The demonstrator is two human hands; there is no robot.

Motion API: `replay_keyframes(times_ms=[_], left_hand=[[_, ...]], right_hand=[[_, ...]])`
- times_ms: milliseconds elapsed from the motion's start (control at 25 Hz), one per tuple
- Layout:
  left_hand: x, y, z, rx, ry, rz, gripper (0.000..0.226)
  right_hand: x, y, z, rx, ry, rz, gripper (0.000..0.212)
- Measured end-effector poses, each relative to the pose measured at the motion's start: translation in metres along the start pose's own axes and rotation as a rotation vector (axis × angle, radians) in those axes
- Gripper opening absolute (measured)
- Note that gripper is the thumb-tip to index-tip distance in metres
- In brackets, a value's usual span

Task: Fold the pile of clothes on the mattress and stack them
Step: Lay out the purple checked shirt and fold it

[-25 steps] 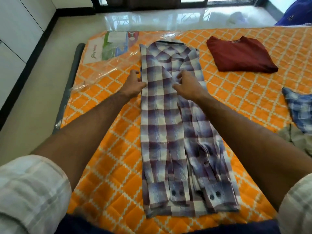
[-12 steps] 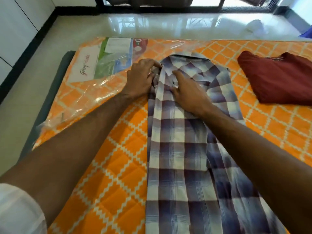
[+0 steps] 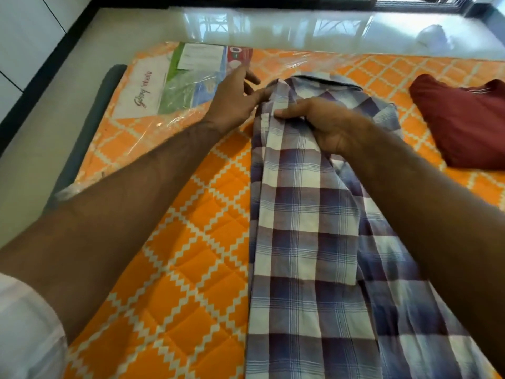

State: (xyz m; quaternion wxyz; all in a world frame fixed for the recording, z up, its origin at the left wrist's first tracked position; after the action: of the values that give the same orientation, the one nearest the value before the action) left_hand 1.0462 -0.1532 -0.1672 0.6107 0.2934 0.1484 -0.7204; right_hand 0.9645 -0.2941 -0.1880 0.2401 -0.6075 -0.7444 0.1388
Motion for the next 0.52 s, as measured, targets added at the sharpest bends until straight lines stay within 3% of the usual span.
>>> replay_keyframes(times_ms=[120, 240, 520], left_hand=[[0.009, 0.001, -0.010, -0.085, -0.065, -0.130, 0.050], [0.015, 0.005, -0.001, -0.037, 0.035, -0.208, 0.033], [0.002, 0.010, -0.008, -0.007, 0.063, -0.088, 0.013]], right_hand=[[0.000, 0.014, 0.003, -0.051, 0.028, 0.049, 0.026], [-0.001, 0.031, -0.004, -0.128, -0.022, 0.148, 0.023], [-0.001, 0.046, -0.028, -0.275, -0.318, 0.291, 0.023]])
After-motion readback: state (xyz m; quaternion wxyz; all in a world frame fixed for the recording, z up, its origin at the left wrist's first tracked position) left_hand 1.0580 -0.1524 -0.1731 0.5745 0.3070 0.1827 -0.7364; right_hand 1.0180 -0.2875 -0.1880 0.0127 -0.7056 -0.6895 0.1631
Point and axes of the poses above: each hand's wrist, its own y-axis towards the middle knuckle, its own x-axis out of the palm, z = x × y, the point moved 8 cm from there along y, towards the middle knuckle, and after that the axes turned 2 degrees about -x, right-handed, at the moved point
